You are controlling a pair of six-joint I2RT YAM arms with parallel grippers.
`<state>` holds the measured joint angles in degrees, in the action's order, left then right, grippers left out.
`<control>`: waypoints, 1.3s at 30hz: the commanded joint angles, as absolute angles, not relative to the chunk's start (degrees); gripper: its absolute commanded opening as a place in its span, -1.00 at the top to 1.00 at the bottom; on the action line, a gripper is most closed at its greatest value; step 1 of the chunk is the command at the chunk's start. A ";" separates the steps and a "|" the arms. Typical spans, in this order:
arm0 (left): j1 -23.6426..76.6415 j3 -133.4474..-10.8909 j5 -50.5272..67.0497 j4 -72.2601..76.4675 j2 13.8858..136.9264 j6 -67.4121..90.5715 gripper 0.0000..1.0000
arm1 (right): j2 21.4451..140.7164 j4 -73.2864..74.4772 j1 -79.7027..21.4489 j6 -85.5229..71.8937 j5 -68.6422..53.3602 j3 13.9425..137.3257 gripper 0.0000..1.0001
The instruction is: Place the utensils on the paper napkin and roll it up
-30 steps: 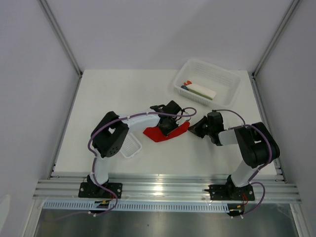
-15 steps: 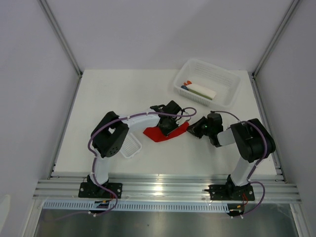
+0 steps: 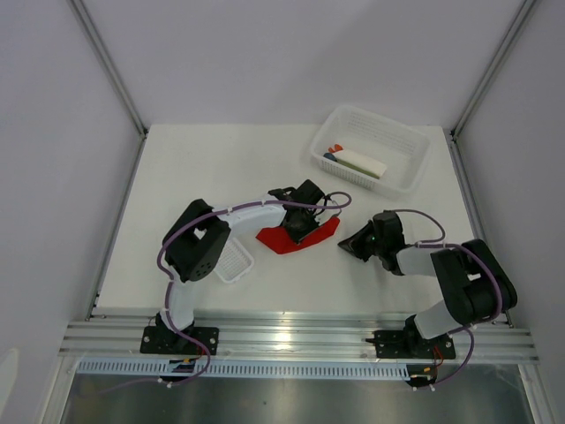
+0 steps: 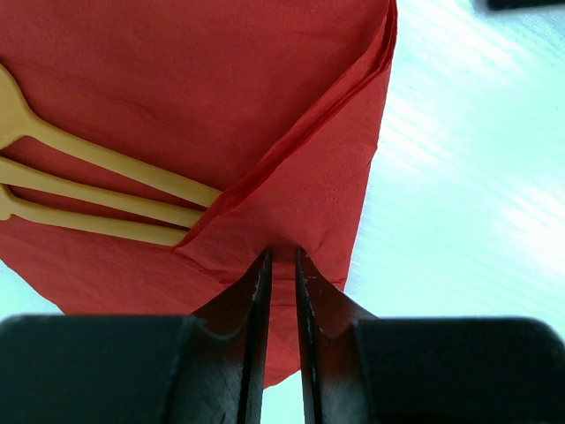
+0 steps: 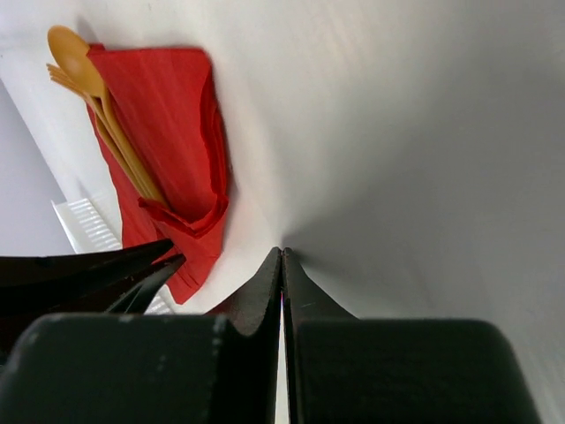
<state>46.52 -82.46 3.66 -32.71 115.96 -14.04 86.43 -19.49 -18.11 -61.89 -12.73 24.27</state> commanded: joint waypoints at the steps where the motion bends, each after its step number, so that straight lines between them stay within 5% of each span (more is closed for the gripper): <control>1: 46.05 -81.91 4.13 -32.52 115.75 -14.68 0.59 | 89.55 -19.32 -20.30 -62.74 -9.66 24.17 1.00; 16: 46.05 -82.00 4.13 -32.61 116.10 -14.94 0.59 | 98.44 -22.76 -21.36 -64.25 -6.24 28.21 1.00; 39: 46.05 -81.74 3.87 -32.70 115.93 -15.21 0.58 | 107.66 -47.10 -22.94 -66.00 -18.54 29.09 0.84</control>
